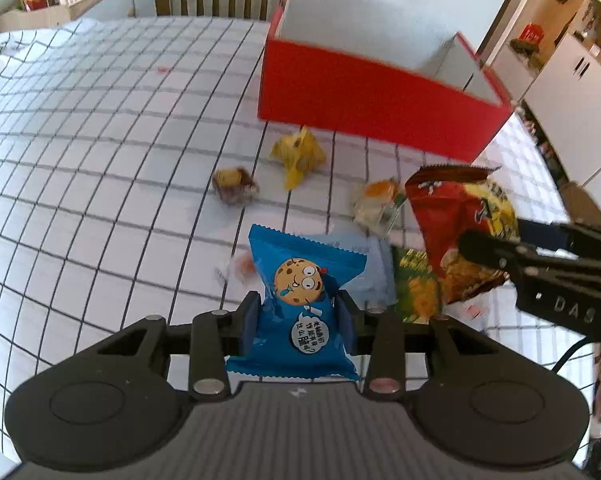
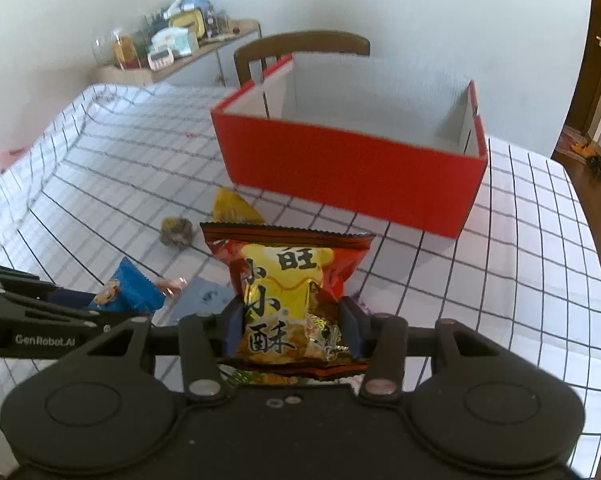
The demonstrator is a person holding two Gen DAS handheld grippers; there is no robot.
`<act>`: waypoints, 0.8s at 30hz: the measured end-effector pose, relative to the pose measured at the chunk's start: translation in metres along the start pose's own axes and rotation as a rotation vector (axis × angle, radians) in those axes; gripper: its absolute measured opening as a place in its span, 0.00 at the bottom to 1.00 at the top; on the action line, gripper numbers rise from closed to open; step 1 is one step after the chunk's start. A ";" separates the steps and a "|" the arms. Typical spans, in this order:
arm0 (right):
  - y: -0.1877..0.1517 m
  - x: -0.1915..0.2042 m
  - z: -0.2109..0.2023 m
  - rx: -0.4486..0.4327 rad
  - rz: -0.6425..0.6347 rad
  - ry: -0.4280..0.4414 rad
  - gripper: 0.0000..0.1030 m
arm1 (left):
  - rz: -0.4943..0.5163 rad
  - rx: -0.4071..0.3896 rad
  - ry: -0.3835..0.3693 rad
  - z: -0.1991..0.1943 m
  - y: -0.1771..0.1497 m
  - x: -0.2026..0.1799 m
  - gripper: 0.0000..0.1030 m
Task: Organize snacks
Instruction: 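Carry both packets over the red box and open both tools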
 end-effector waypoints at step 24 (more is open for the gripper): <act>0.105 -0.033 -0.031 -0.194 0.078 -0.043 0.46 | 0.059 -0.178 -0.026 -0.029 0.141 -0.035 0.38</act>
Point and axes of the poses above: each gripper's, at about its wrist camera, not at the fingertips, and z roughly the way its jaws point, x to its left, y to its top, the point moved 9 cm from there along z, roughly the way its jaws point, and after that the axes turned 10 degrees about -x, right-handed, at the moved point
